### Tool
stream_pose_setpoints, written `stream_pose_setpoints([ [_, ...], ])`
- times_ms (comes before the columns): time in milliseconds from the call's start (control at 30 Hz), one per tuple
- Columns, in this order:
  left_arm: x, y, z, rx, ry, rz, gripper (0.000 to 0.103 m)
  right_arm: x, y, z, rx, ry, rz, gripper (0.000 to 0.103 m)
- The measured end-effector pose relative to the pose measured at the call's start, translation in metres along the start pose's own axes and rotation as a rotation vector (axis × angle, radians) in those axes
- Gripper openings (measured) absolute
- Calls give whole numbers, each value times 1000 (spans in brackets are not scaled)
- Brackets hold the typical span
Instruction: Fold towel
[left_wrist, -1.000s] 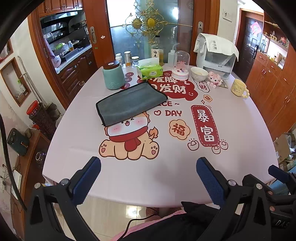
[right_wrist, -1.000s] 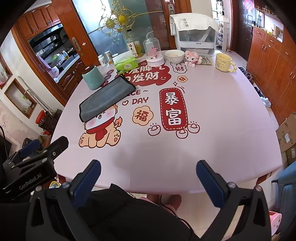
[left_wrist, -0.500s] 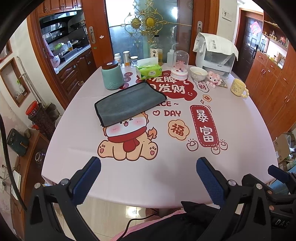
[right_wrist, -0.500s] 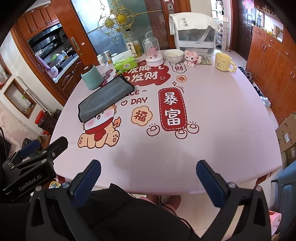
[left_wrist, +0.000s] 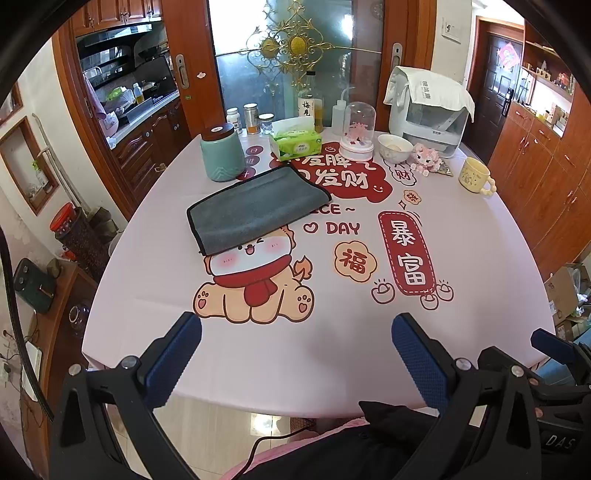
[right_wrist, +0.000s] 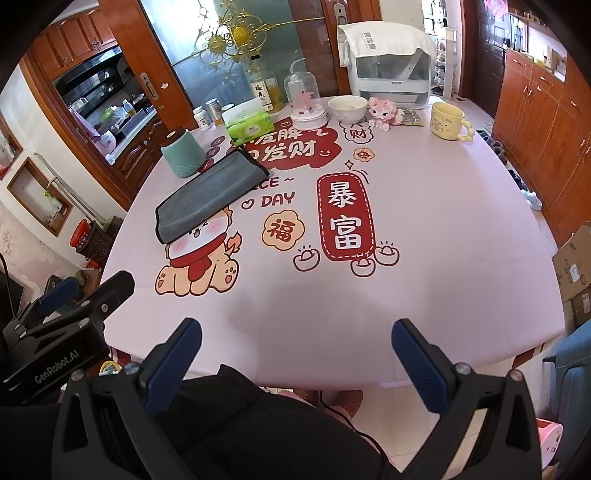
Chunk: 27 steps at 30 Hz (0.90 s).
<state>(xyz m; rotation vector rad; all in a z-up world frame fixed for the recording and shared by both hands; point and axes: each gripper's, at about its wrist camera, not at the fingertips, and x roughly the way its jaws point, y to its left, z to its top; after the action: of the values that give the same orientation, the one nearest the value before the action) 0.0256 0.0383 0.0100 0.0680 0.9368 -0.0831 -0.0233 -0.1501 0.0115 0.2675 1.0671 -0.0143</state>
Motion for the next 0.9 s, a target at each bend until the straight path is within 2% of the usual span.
stream_pose_setpoints([
  [900,1,0,5,2,-2,3,102,5,-1,6,10,13,-1,103],
])
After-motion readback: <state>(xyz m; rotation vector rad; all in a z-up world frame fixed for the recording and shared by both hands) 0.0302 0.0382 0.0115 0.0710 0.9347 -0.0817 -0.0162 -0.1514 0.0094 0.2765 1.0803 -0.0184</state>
